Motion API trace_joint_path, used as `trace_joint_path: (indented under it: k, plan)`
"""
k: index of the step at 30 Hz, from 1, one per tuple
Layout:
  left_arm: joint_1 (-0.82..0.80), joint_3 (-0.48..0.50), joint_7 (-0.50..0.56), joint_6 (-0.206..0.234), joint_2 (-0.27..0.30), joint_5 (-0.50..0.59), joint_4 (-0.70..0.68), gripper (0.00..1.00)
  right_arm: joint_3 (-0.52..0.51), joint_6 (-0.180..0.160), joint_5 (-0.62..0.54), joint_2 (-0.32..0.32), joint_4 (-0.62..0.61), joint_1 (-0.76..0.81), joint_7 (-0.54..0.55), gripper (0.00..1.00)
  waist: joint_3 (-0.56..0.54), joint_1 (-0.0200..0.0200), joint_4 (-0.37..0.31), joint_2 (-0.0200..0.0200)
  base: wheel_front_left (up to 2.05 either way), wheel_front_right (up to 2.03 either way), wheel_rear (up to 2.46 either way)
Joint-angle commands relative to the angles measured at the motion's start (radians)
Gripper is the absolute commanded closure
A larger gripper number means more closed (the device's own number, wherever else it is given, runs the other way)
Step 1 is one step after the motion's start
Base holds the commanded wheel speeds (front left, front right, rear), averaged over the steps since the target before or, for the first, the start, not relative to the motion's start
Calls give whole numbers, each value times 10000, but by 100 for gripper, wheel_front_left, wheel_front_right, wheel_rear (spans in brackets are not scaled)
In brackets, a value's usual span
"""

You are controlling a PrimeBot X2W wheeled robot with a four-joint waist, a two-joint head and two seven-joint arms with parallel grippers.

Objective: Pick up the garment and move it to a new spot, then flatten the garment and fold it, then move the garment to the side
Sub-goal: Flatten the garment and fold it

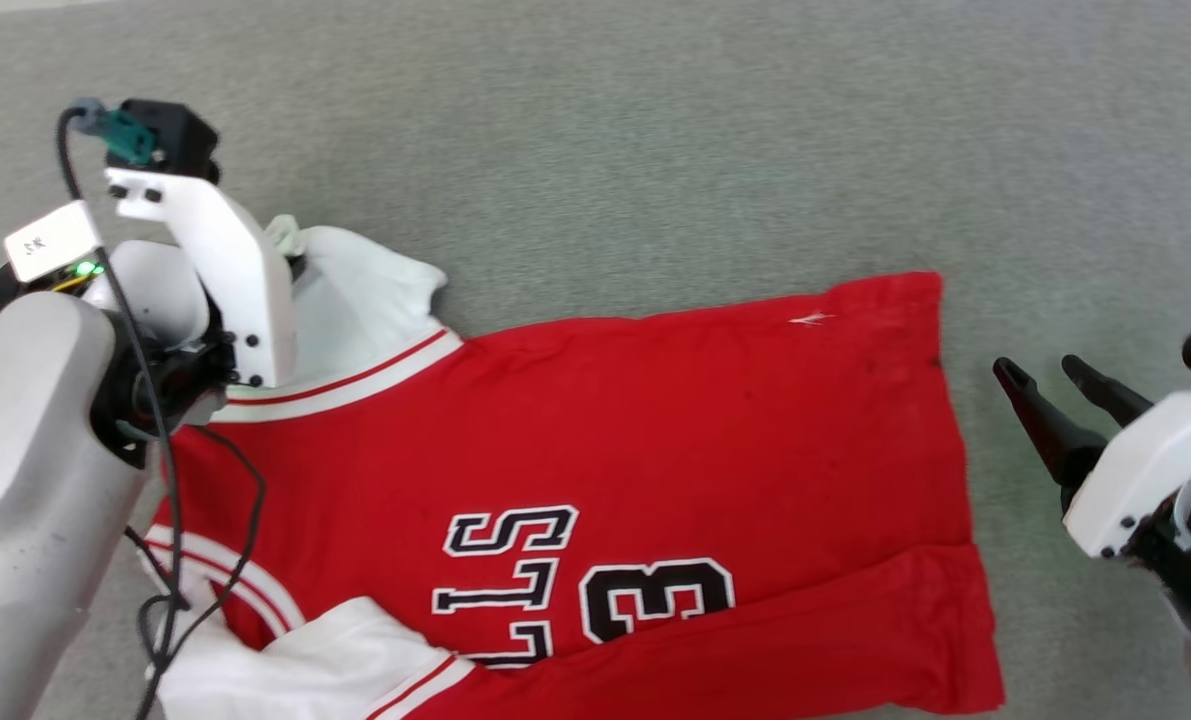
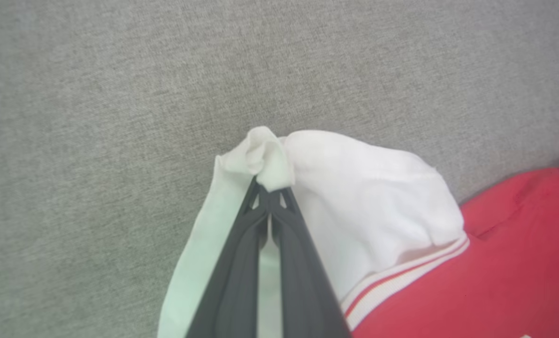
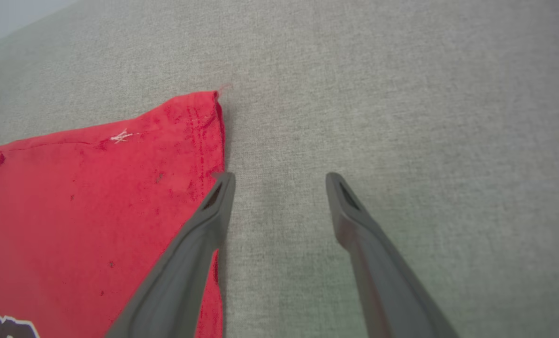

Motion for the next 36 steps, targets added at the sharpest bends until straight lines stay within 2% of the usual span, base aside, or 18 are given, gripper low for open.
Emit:
trace_joint_path:
  k: [1, 8, 15, 23, 24, 25, 29, 36]
  plan:
    - [-1, -30, -65, 5, -43, 121, -86, 100, 34, -5, 54, -95, 13, -229, 200, 0, 27, -2, 215, 0, 0, 0, 0]
    - [-208, -137, -553, -6, -279, 368, -877, 100, 560, -5, 176, -703, 94, -1306, 1907, 0, 374, -2, 858, 0, 0, 0, 0]
    - [-315, -172, -957, -86, -467, 464, -1226, 100, 1259, -5, 68, -1131, 830, -2307, 2755, 0, 737, -2, 1271, 0, 0, 0, 0]
    - [-127, -144, -1407, -163, -600, 429, -1150, 100, 2247, -3, 450, -1075, 2383, -1885, 4481, 0, 790, -2, 1475, 0, 0, 0, 0]
    - [-103, -138, -1441, -169, -603, 419, -1132, 100, 2289, -3, 470, -1054, 2439, -1869, 4511, 57, 777, -2, 1482, 0, 0, 0, 0]
    - [-76, -122, -1482, -166, -606, 403, -1110, 100, 2310, -3, 510, -1034, 2464, -1880, 4516, 100, 759, -2, 1483, 0, 0, 0, 0]
    - [95, -37, -1649, -148, -518, 327, -989, 100, 2263, -5, 566, -1119, 2338, -2187, 4212, 100, 596, -2, 1432, 0, 0, 0, 0]
    - [737, 288, -2277, 45, -305, 217, -1008, 100, 1528, -11, 568, -1400, 1695, -2476, 2878, 100, -24, -2, 1385, 0, 0, 0, 0]
